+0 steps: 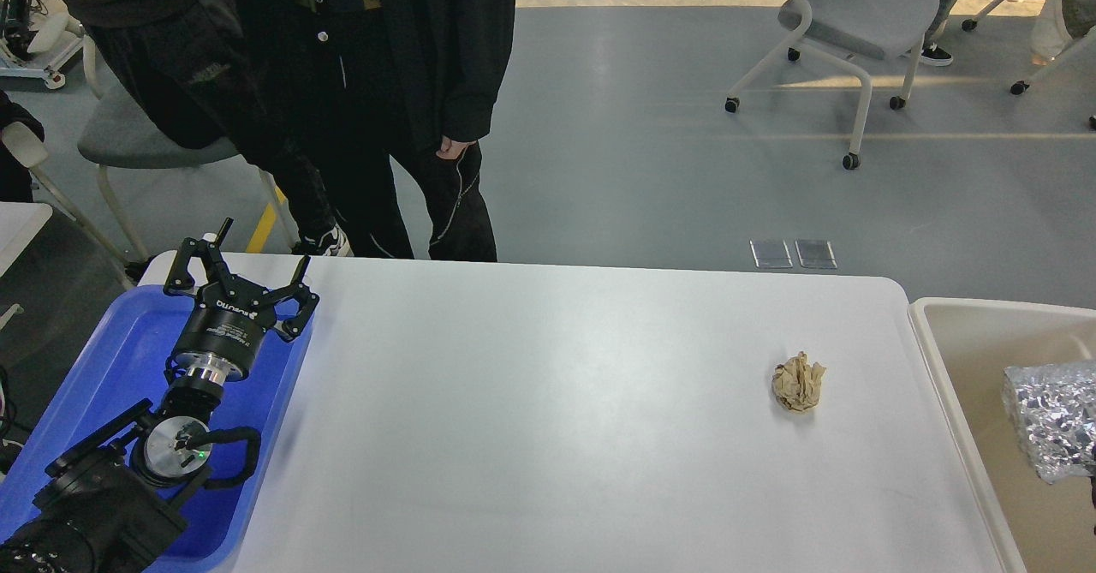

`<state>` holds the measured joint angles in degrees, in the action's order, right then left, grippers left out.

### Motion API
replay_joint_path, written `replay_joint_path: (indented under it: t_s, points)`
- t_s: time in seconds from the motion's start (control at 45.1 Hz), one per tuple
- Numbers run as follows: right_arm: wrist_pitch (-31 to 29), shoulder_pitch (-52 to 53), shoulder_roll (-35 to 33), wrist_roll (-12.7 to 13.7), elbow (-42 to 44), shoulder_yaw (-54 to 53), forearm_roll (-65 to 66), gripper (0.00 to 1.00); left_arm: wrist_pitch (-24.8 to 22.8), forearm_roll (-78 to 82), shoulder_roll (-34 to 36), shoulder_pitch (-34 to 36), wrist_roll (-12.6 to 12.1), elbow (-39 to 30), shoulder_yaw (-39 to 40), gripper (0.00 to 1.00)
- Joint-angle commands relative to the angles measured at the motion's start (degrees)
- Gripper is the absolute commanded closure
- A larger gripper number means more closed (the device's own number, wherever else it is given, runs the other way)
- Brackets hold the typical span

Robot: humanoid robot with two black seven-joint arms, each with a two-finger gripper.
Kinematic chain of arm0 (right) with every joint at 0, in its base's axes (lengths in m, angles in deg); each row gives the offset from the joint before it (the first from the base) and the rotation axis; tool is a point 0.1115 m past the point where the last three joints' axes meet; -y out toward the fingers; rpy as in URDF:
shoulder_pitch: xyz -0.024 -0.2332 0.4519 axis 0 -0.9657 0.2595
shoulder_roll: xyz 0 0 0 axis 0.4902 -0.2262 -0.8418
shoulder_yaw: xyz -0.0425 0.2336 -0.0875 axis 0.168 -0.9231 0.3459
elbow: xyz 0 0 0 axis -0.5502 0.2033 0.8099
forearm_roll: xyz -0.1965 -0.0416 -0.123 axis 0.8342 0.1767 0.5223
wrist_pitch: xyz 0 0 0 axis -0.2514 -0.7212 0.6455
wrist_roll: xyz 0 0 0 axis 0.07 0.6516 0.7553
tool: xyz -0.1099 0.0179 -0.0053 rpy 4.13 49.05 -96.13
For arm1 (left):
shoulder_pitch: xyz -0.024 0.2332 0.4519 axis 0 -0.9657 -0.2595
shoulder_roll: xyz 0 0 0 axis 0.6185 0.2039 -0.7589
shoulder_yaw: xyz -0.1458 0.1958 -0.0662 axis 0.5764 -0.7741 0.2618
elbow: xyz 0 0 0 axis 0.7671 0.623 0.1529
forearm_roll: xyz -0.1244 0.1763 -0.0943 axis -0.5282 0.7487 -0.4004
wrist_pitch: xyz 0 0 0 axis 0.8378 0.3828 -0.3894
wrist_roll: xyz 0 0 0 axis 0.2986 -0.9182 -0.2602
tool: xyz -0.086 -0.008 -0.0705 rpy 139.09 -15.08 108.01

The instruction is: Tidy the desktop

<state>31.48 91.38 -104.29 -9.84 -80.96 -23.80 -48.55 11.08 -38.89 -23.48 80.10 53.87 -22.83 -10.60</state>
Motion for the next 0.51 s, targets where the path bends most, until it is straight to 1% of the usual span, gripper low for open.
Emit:
replay_joint_path:
  t_s: [0.0, 0.044, 0.111, 0.133, 0.177, 0.2, 0.222, 0.244, 0.266, 0.288, 0.311, 0.355, 0.399, 0.488]
  points:
    - [2.6, -0.06, 0.09, -0.04, 0.64, 0.27, -0.12, 0.87, 0.0, 0.0, 0.0, 0.0, 0.0, 0.0, 0.0, 0.0]
    - [3.48, -0.14, 0.18, -0.13, 0.73, 0.62, -0.12, 0.77, 0.0, 0.0, 0.0, 0.0, 0.0, 0.0, 0.0, 0.0]
    - [4.45, -0.23, 0.09, -0.22, 0.73, 0.62, -0.12, 0.56, 0.0, 0.0, 0.0, 0.0, 0.0, 0.0, 0.0, 0.0]
    - [4.62, -0.23, 0.0, -0.3, 0.73, 0.53, -0.12, 0.53, 0.0, 0.0, 0.0, 0.0, 0.0, 0.0, 0.09, 0.0]
    - [4.71, -0.32, 0.0, -0.3, 0.73, 0.8, -0.03, 0.51, 0.0, -0.09, 0.0, 0.0, 0.0, 0.0, 0.09, 0.0]
    - [4.71, -0.41, -0.08, -0.3, 0.73, 0.88, -0.03, 0.46, 0.0, -0.09, 0.0, 0.0, 0.0, 0.09, 0.09, 0.0]
    - [4.8, -0.58, -0.17, -0.3, 0.82, 1.15, 0.06, 0.38, 0.09, -0.09, 0.0, 0.0, 0.0, 0.09, 0.09, 0.0]
    - [4.89, -0.76, -0.26, -0.3, 0.91, 1.41, 0.06, 0.27, 0.09, -0.09, 0.0, 0.0, 0.0, 0.09, 0.09, 0.0]
    - [5.15, -0.93, -0.35, -0.3, 0.91, 1.67, 0.06, 0.18, 0.17, -0.09, 0.0, 0.0, 0.0, 0.09, 0.09, 0.0]
    - [5.41, -0.93, -0.35, -0.3, 1.17, 2.02, 0.06, 0.11, 0.18, -0.09, 0.0, 0.0, 0.0, 0.09, 0.18, 0.0]
    - [5.76, -0.93, -0.35, -0.3, 1.35, 2.38, 0.06, 0.07, 0.18, -0.09, 0.0, 0.0, 0.0, 0.09, 0.09, 0.0]
    - [6.47, -0.93, -0.35, -0.3, 1.78, 2.73, 0.06, 0.03, 0.26, -0.09, 0.0, 0.0, 0.0, 0.09, 0.18, 0.0]
    - [7.52, -0.85, -0.35, -0.3, 2.05, 2.73, -0.03, 0.02, 0.26, -0.09, 0.0, 0.0, 0.0, 0.0, 0.09, 0.0]
    - [7.79, -0.23, -0.61, -0.3, 2.05, 2.64, -0.03, 0.0, 0.26, -0.09, 0.0, 0.0, 0.0, 0.09, 0.09, 0.0]
